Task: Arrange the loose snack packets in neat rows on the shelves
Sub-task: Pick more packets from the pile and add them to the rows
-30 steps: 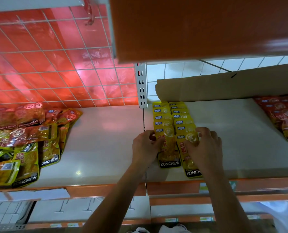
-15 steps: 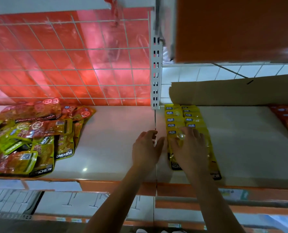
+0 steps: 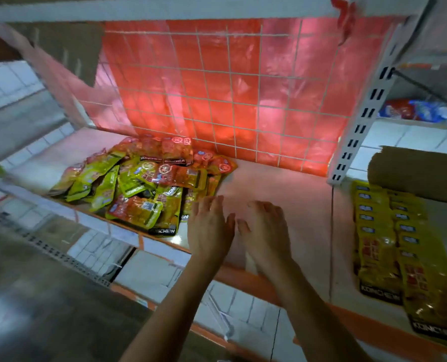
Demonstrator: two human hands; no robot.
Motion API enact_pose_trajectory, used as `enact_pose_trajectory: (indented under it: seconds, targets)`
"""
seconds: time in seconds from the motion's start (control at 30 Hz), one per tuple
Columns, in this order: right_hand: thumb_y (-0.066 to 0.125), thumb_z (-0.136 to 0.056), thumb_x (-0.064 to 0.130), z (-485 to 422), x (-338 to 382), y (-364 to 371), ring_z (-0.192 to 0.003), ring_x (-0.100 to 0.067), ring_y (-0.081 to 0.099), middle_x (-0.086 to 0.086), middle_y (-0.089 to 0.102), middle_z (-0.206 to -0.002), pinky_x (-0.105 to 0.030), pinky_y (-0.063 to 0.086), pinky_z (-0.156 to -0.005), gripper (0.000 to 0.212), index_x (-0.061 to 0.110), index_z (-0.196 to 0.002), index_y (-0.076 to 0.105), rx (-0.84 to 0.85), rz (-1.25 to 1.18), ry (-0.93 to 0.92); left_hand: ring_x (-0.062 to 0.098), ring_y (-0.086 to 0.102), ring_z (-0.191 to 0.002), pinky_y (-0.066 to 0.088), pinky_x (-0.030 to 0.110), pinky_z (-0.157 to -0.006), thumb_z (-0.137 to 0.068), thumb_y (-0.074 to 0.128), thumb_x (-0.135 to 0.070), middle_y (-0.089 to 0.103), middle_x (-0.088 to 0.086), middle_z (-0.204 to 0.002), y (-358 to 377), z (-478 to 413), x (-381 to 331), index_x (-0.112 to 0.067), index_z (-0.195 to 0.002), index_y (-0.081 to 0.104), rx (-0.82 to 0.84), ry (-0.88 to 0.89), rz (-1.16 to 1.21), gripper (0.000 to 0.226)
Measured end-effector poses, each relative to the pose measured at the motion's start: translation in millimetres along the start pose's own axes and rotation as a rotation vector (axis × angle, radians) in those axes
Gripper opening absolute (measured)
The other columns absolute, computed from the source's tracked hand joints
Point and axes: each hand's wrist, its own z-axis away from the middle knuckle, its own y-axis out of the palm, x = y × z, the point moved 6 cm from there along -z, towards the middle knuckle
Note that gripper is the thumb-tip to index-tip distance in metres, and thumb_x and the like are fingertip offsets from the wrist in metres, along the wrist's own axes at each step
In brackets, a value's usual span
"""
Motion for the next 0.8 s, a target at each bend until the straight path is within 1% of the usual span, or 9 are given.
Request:
enact_pose_trajectory:
  seconds: [0.07, 0.13, 0.2, 0.3, 0.37, 0.43, 0.53, 0.67, 0.8]
  targets:
    - [0.053, -0.093, 0.031, -7, 20, 15, -0.112, -0.025, 0.049, -0.006, 0.057, -0.125, -0.031, 0.041, -0.091, 0.037, 0.014, -0.125, 0.053, 0.042, 0.007, -0.047, 0.032, 0.047, -0.117, 0.039, 0.038, -0.093, -0.088, 0.063, -0.031, 0.058, 0.011, -0.126, -10, -7, 30, -0.008, -0.123, 0.058, -0.012, -0.064, -0.063, 0.042]
    - [0.053, -0.092, 0.028, -15, 40, 29, -0.104, -0.027, 0.051, -0.009, 0.059, -0.116, -0.031, 0.04, -0.082, 0.029, 0.012, -0.117, 0.054, 0.077, 0.007, -0.088, 0.031, 0.046, -0.117, 0.036, 0.036, -0.093, -0.09, 0.059, -0.034, 0.058, 0.011, -0.124, -20, -14, 57, -0.009, -0.123, 0.055, -0.026, -0.122, -0.145, 0.042]
    - [0.054, -0.091, 0.028, -25, 57, 43, -0.103, -0.03, 0.052, -0.01, 0.059, -0.112, -0.033, 0.038, -0.077, 0.027, 0.012, -0.113, 0.052, 0.108, -0.005, -0.077, 0.033, 0.046, -0.115, 0.038, 0.038, -0.089, -0.089, 0.061, -0.037, 0.057, 0.013, -0.122, -29, -20, 82, -0.008, -0.124, 0.054, -0.044, -0.187, -0.186, 0.046]
    - [0.054, -0.091, 0.034, -40, 75, 61, -0.106, -0.03, 0.051, -0.01, 0.057, -0.115, -0.037, 0.043, -0.08, 0.037, 0.012, -0.12, 0.048, 0.111, -0.004, 0.001, 0.035, 0.045, -0.115, 0.038, 0.04, -0.09, -0.086, 0.062, -0.044, 0.056, 0.014, -0.121, -32, -26, 107, -0.008, -0.127, 0.05, -0.032, -0.256, -0.228, 0.055]
    - [0.056, -0.09, 0.041, -47, 82, 71, -0.108, -0.029, 0.05, -0.01, 0.056, -0.119, -0.038, 0.044, -0.08, 0.048, 0.012, -0.126, 0.043, 0.102, 0.017, 0.062, 0.034, 0.044, -0.114, 0.039, 0.039, -0.088, -0.084, 0.062, -0.05, 0.057, 0.012, -0.121, -29, -29, 117, -0.01, -0.126, 0.049, -0.012, -0.277, -0.229, 0.059]
    - [0.06, -0.087, 0.048, -52, 83, 79, -0.111, -0.029, 0.049, -0.01, 0.054, -0.121, -0.039, 0.044, -0.082, 0.061, 0.012, -0.131, 0.038, 0.116, 0.03, 0.123, 0.032, 0.045, -0.112, 0.041, 0.038, -0.084, -0.083, 0.061, -0.054, 0.06, 0.009, -0.117, -25, -31, 120, -0.011, -0.122, 0.05, -0.008, -0.265, -0.227, 0.059]
    - [0.066, -0.082, 0.049, -57, 80, 86, -0.109, -0.03, 0.052, -0.011, 0.056, -0.119, -0.039, 0.044, -0.081, 0.066, 0.014, -0.131, 0.037, 0.132, 0.021, 0.197, 0.031, 0.045, -0.111, 0.04, 0.036, -0.082, -0.084, 0.061, -0.055, 0.063, 0.007, -0.114, -22, -33, 118, -0.013, -0.119, 0.051, -0.023, -0.215, -0.214, 0.057]
    - [0.071, -0.08, 0.042, -59, 74, 88, -0.104, -0.03, 0.059, -0.01, 0.062, -0.113, -0.037, 0.046, -0.077, 0.057, 0.014, -0.12, 0.042, 0.158, -0.032, 0.271, 0.027, 0.048, -0.112, 0.03, 0.031, -0.088, -0.082, 0.063, -0.054, 0.06, 0.005, -0.118, -18, -37, 114, -0.018, -0.124, 0.047, -0.011, -0.123, -0.199, 0.057]
    - [0.064, -0.086, 0.032, -60, 62, 79, -0.101, -0.032, 0.061, -0.01, 0.062, -0.111, -0.035, 0.044, -0.074, 0.039, 0.012, -0.114, 0.046, 0.158, -0.164, 0.305, 0.027, 0.051, -0.113, 0.032, 0.032, -0.094, -0.079, 0.069, -0.052, 0.062, 0.006, -0.117, -17, -44, 106, -0.017, -0.131, 0.041, 0.019, -0.125, -0.157, 0.069]
